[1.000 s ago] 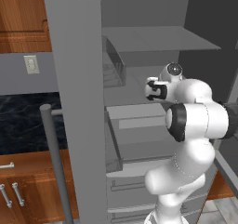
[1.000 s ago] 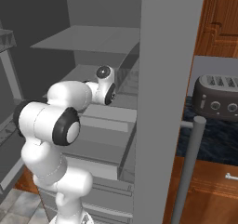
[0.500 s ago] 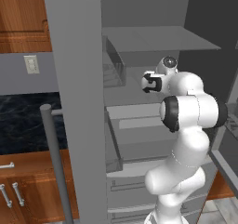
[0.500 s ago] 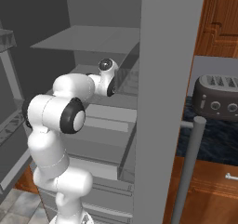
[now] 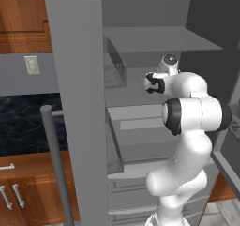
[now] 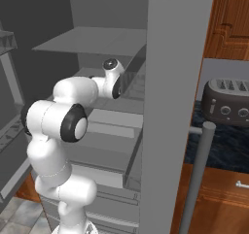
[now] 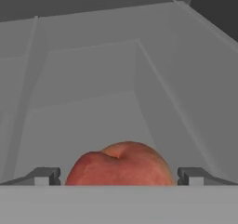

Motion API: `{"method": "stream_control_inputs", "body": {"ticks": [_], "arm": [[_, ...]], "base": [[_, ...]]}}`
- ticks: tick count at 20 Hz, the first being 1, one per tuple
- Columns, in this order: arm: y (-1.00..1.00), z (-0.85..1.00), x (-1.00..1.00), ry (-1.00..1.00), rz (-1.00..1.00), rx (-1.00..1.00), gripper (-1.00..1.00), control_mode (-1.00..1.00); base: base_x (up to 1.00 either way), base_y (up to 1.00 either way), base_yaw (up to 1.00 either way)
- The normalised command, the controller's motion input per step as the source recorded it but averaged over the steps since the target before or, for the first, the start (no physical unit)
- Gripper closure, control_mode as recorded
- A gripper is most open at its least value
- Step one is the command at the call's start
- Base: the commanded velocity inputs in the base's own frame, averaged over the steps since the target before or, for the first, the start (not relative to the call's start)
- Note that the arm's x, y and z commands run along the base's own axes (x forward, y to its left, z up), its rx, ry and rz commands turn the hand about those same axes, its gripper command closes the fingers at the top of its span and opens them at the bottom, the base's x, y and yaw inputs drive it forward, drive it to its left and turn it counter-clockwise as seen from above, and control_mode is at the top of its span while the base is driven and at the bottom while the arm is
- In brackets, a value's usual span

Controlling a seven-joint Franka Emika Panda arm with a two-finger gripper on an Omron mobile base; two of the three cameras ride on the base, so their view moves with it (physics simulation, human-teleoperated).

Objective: Pick the banana and peach from the fridge and place them inside the tupperware on the counter.

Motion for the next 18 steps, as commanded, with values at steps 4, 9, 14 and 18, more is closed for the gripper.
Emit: {"method": "stream_control_inputs", "body": {"ticks": [4,9,14,18], "arm": [[-0.13,-0.73,-0.20,0.02,-0.07,0.00,-1.00,-1.00],[-0.09,-0.65,0.00,0.00,-0.06,0.00,1.00,-1.00],[-0.02,-0.61,-0.07,0.01,-0.04,0.00,1.00,-1.00],[0.00,-0.77,-0.73,-0.01,-0.08,0.00,1.00,-1.00]], "base": [[0.00,0.00,0.00],[0.00,0.00,0.00],[0.00,0.00,0.00],[0.00,0.00,0.00]]}}
